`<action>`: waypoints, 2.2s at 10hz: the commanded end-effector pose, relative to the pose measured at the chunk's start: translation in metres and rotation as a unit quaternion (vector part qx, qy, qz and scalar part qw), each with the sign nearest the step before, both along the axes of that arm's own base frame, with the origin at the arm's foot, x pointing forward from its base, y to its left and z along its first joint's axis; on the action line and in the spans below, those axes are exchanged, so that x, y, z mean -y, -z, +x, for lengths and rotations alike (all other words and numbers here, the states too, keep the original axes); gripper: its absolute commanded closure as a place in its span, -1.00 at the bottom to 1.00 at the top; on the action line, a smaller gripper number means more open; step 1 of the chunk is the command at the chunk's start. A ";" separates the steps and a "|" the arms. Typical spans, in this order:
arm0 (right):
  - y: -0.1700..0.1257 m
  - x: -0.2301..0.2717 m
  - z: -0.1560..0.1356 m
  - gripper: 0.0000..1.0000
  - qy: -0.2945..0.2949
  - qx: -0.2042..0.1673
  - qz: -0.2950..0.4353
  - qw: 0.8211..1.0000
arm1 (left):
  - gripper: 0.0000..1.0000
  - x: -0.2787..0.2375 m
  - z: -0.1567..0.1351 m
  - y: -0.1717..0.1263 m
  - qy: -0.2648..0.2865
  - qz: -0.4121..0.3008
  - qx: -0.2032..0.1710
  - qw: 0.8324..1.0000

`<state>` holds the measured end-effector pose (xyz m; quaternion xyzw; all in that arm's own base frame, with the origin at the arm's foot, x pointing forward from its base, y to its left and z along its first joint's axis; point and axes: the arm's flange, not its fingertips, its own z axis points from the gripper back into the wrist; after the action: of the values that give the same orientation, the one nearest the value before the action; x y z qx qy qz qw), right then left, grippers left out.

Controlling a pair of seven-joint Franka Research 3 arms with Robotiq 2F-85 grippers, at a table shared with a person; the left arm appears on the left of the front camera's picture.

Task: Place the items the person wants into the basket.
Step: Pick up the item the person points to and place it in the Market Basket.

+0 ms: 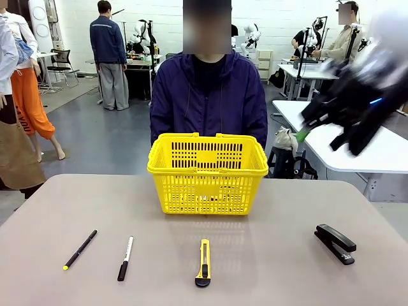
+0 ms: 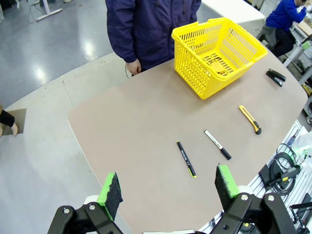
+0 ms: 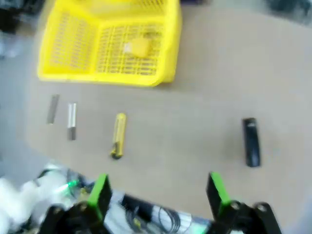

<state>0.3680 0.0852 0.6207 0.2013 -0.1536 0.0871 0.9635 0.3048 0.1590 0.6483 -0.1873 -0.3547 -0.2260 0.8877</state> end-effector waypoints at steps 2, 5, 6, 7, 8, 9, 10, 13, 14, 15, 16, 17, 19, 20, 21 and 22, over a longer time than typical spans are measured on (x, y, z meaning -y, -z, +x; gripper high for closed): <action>-0.042 0.116 -0.062 -1.00 -0.236 0.017 0.128 0.963 | -1.00 -0.002 -0.001 0.001 0.009 -0.002 0.006 1.000; -0.059 0.182 -0.057 -1.00 -0.278 0.025 0.088 0.956 | -1.00 -0.002 -0.001 0.001 0.009 -0.002 0.006 1.000; -0.061 0.195 -0.053 -1.00 -0.240 0.024 0.091 0.966 | -1.00 -0.002 -0.001 0.001 0.009 -0.002 0.006 1.000; -0.061 0.202 -0.054 -1.00 -0.195 0.041 0.069 0.978 | -1.00 -0.002 -0.001 0.001 0.009 -0.002 0.006 1.000; -0.058 0.198 -0.060 -1.00 -0.138 0.061 0.040 0.988 | -1.00 -0.002 -0.001 0.001 0.009 -0.002 0.006 1.000; -0.054 0.192 -0.066 -1.00 -0.099 0.078 0.006 0.992 | -1.00 -0.002 -0.001 0.001 0.009 -0.002 0.006 1.000; -0.049 0.186 -0.073 -1.00 -0.075 0.092 -0.014 0.993 | -1.00 -0.002 -0.001 0.001 0.009 -0.002 0.006 1.000; -0.035 0.179 -0.091 -1.00 -0.091 0.125 -0.048 0.987 | -1.00 -0.002 -0.001 0.001 0.009 -0.002 0.006 1.000; -0.034 0.179 -0.097 -1.00 -0.111 0.137 -0.055 0.983 | -1.00 -0.002 -0.001 0.001 0.009 -0.002 0.006 1.000; -0.033 0.180 -0.098 -1.00 -0.129 0.141 -0.054 0.980 | -1.00 -0.002 -0.001 0.001 0.009 -0.002 0.006 1.000; -0.032 0.180 -0.097 -1.00 -0.137 0.144 -0.051 0.979 | -1.00 -0.002 -0.001 0.001 0.009 -0.002 0.006 1.000; -0.032 0.179 -0.094 -1.00 -0.151 0.142 -0.048 0.977 | -1.00 -0.002 -0.001 0.001 0.009 -0.002 0.006 1.000; -0.028 0.177 -0.084 -1.00 -0.163 0.127 -0.049 0.977 | -1.00 -0.002 -0.001 0.001 0.009 -0.002 0.006 1.000; -0.028 0.174 -0.080 -1.00 -0.168 0.122 -0.049 0.977 | -1.00 -0.002 -0.001 0.001 0.009 -0.002 0.006 1.000; -0.028 0.171 -0.074 -1.00 -0.177 0.117 -0.047 0.976 | -1.00 -0.002 -0.001 0.001 0.009 -0.002 0.006 1.000; -0.027 0.171 -0.088 -1.00 -0.156 0.128 -0.036 0.979 | -1.00 -0.002 -0.001 0.001 0.009 -0.002 0.006 1.000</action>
<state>0.2868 -0.0828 0.6446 0.1770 -0.2313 0.2724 0.9170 0.3048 0.1588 0.6482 -0.1865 -0.3543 -0.2279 0.8876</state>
